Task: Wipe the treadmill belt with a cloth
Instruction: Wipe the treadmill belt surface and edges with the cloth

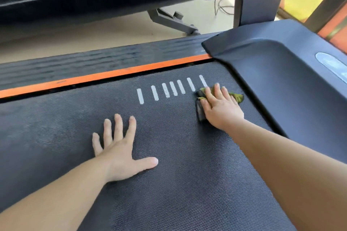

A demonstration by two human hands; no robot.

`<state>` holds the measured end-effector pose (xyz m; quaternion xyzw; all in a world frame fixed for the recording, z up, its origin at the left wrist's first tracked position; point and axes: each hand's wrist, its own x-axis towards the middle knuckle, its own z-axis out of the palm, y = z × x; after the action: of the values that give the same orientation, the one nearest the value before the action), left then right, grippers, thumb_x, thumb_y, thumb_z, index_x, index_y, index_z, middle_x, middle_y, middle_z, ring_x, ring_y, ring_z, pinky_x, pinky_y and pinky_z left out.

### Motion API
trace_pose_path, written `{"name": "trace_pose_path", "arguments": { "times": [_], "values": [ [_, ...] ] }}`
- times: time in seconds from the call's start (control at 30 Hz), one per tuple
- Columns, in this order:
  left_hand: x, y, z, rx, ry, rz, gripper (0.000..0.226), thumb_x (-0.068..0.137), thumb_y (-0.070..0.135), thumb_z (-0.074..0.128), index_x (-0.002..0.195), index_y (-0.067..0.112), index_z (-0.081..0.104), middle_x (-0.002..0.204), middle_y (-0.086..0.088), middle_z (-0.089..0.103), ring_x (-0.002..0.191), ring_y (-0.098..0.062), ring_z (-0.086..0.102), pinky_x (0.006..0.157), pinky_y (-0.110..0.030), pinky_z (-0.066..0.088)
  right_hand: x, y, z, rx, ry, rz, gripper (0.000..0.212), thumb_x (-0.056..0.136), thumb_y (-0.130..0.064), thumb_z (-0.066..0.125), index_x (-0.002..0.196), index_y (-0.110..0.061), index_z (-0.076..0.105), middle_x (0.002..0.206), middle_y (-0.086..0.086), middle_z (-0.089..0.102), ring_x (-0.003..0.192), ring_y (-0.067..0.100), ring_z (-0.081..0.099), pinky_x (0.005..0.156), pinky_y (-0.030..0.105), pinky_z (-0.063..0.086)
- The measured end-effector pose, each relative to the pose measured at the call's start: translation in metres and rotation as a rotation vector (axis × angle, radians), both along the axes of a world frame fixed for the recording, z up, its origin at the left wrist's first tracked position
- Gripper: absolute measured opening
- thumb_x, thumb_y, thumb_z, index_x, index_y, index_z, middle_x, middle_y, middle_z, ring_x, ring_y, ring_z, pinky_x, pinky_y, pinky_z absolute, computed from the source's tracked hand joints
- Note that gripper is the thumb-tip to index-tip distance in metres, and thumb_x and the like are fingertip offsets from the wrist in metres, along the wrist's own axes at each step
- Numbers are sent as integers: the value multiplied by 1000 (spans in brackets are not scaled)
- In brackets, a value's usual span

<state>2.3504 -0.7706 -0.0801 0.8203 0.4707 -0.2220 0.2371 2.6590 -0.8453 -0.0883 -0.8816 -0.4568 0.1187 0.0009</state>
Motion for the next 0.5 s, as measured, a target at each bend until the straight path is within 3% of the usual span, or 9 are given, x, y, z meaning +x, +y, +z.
{"name": "trace_pose_path", "arguments": {
  "times": [0.13, 0.23, 0.37, 0.43, 0.5],
  "values": [
    [1, 1, 3, -43, 22, -17, 136, 58, 102, 42, 138, 41, -50, 139, 0, -64, 132, -30, -55, 116, -61, -24, -15, 33, -7, 53, -13, -111, 61, 107, -48, 18, 160, -19, 18, 171, 6, 4, 156, 30, -1, 125, 47, 10],
    [1, 3, 8, -61, 47, -35, 135, 61, 101, 41, 138, 38, -50, 139, -1, -64, 131, -30, -56, 115, -63, -23, -41, 15, -8, 67, -29, 71, 63, 105, -47, 15, 159, -16, 23, 170, 7, 10, 156, 32, 5, 125, 47, 14],
    [1, 3, 8, -68, 50, -32, 135, 61, 101, 41, 138, 38, -50, 139, -2, -64, 132, -31, -55, 115, -64, -23, -42, -37, 2, 19, -23, 347, 79, 95, -68, 3, 159, -30, 30, 168, -3, 21, 155, 28, 17, 126, 45, 17],
    [2, 2, 9, -70, 57, -34, 135, 60, 102, 40, 138, 37, -50, 139, -2, -64, 132, -32, -55, 114, -64, -23, -31, -47, 8, -24, -21, 336, 73, 95, -74, 9, 158, -41, 25, 168, -11, 16, 156, 23, 15, 126, 41, 16],
    [2, 2, 10, -71, 59, -37, 135, 60, 102, 39, 139, 37, -50, 139, -3, -64, 132, -32, -55, 115, -64, -23, -20, -41, 8, 30, -36, 310, 62, 99, -65, 23, 156, -41, 32, 167, -8, 21, 154, 23, 20, 123, 42, 21]
  ]
}}
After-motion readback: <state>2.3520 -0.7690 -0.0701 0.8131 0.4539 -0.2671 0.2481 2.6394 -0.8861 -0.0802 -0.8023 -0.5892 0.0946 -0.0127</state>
